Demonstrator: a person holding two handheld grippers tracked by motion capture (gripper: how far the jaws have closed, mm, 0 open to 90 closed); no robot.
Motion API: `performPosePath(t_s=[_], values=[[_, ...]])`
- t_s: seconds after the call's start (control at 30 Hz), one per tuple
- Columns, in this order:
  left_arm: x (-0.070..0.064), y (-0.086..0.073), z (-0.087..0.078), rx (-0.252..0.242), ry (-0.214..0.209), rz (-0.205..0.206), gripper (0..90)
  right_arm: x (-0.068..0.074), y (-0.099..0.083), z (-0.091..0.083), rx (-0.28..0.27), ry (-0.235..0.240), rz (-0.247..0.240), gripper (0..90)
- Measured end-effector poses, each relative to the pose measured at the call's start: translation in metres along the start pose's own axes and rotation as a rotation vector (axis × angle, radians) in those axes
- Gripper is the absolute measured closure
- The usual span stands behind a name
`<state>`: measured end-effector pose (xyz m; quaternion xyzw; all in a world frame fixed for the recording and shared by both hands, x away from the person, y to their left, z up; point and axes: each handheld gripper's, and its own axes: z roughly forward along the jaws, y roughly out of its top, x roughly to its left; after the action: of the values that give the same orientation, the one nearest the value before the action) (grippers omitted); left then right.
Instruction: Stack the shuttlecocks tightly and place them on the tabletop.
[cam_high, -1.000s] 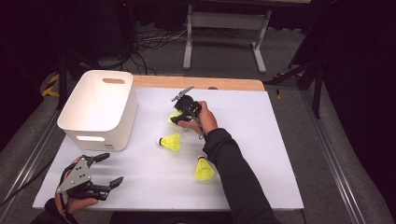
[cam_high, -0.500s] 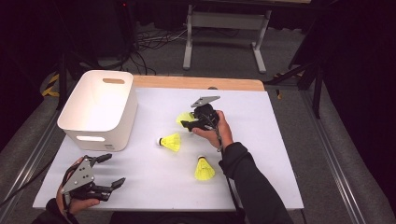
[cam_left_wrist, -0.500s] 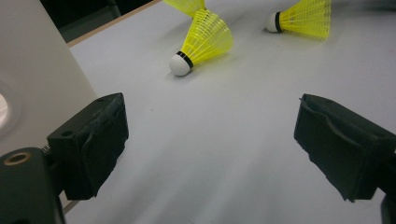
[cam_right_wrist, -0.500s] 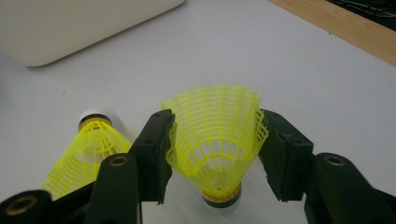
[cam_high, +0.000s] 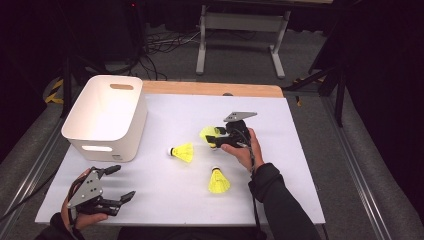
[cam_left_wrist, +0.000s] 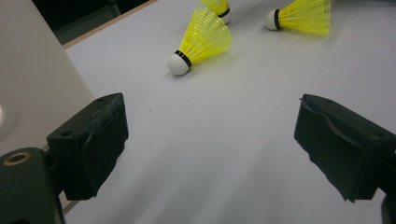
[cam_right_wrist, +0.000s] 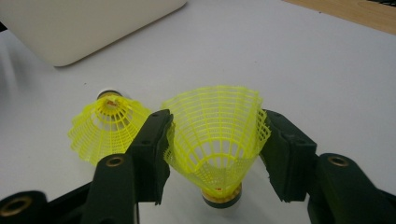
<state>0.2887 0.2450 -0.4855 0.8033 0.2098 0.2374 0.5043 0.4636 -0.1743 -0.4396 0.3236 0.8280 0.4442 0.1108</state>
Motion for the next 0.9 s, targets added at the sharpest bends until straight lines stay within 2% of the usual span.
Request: performPosePath(t_s=[0.3, 0.57, 0.77, 0.83, 0.9], values=[[-0.001, 0.000, 0.000, -0.004, 0.000, 0.005, 10.4, -0.004, -0.016, -0.017, -0.022, 0.001, -0.010, 45.8], [0.000, 0.001, 0.001, 0.007, 0.000, 0.019, 10.2, -0.009, -0.033, -0.030, -0.020, -0.004, -0.005, 41.8], [0.000, 0.001, 0.002, 0.009, -0.004, 0.012, 10.3, -0.014, -0.047, -0.038, 0.004, -0.020, -0.007, 40.3], [-0.001, 0.001, 0.003, 0.014, -0.005, 0.020, 10.3, -0.015, -0.052, -0.041, 0.040, -0.051, -0.034, 39.4], [-0.001, 0.001, 0.003, 0.012, -0.007, 0.018, 10.3, -0.015, -0.054, -0.041, 0.055, -0.059, -0.048, 38.9]])
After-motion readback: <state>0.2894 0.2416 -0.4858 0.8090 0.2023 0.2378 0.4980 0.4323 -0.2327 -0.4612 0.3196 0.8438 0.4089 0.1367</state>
